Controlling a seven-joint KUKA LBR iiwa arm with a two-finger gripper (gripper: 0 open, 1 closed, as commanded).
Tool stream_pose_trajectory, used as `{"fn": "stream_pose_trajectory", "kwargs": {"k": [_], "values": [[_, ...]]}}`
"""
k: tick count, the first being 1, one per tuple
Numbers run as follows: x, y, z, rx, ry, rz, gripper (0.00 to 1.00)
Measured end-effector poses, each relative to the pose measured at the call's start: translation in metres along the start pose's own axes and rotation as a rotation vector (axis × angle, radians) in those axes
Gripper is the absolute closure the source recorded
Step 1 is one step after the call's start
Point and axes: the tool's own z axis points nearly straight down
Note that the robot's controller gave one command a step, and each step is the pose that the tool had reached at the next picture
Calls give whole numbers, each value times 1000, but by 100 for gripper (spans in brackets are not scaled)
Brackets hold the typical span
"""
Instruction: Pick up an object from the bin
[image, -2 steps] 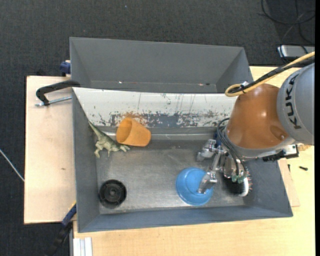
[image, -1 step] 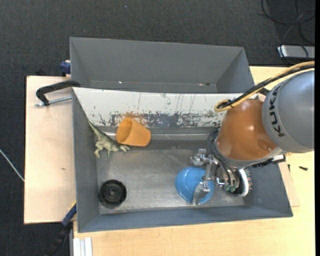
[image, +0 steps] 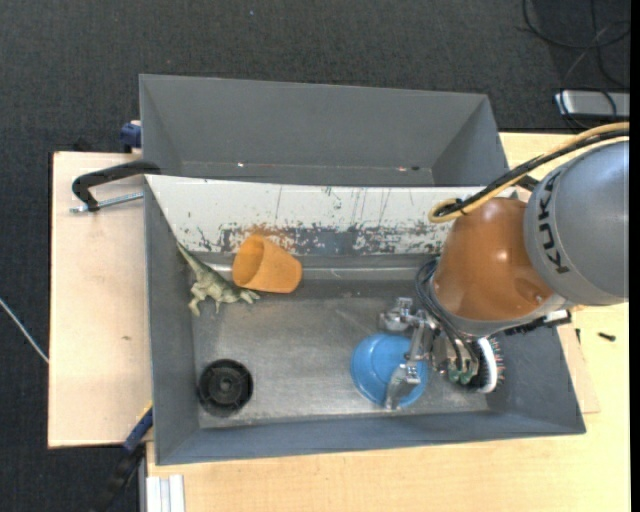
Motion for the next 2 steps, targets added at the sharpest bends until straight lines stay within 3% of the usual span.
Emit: {"fn": "stream_pose_trajectory", "kwargs": {"k": [1,2], "values": [[-6,1,0,4,-3,-176,100],[-65,9,0,2,8,-618,100]]}}
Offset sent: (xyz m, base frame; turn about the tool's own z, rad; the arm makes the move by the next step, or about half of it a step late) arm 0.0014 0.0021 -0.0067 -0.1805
